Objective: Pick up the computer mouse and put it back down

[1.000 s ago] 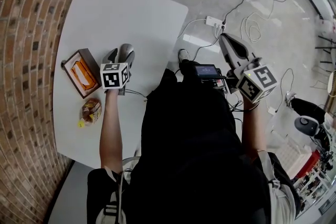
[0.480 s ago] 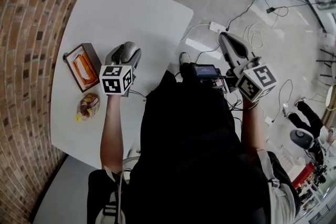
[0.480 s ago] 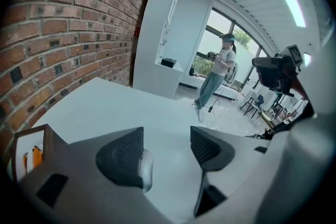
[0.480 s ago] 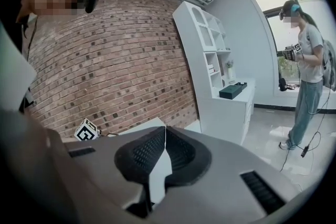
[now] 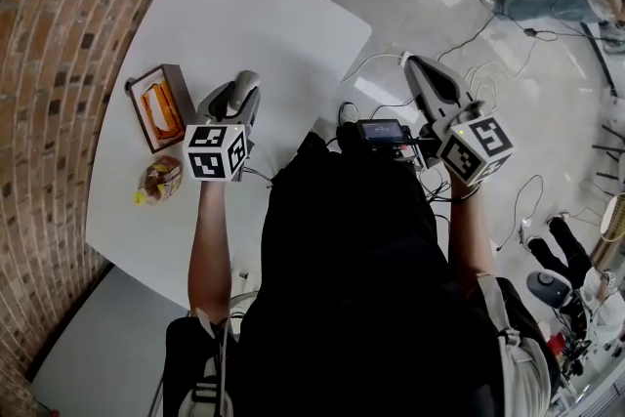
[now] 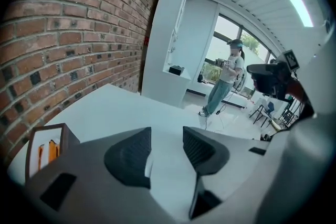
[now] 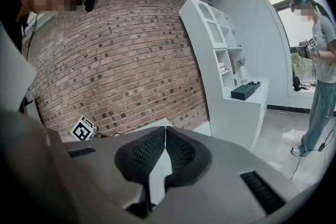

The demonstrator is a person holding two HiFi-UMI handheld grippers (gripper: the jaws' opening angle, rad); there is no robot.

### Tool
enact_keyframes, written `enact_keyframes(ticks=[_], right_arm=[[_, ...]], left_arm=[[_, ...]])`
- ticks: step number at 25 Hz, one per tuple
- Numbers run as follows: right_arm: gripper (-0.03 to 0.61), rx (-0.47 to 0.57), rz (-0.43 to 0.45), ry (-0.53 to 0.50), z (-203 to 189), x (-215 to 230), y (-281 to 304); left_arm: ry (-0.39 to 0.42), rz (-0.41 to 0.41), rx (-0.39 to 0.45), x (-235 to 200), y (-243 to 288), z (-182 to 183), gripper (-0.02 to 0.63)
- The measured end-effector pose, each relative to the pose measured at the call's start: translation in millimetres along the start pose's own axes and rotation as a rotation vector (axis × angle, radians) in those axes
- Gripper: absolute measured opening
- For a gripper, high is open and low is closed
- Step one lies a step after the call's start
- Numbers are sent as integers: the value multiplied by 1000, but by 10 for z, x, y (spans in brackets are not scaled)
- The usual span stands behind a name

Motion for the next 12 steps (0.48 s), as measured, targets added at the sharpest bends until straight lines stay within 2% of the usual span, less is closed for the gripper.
enact_keyframes(ticks=[7, 12], right_arm=[[17, -9, 99, -24, 99, 105, 134], [17, -13, 164, -44, 170, 133, 242]], left_arm=[[-60, 82, 129, 234, -281, 131, 84], [-118, 110, 192, 379, -469, 171, 44]])
Point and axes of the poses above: the fingertips, and each gripper's own axes: y forward along the fingers, x to its right, z out of its top, the point moved 10 cm from there along -y, backward along the fingers, and after that the axes turned 2 degrees about -x, right-handed, at the moved point
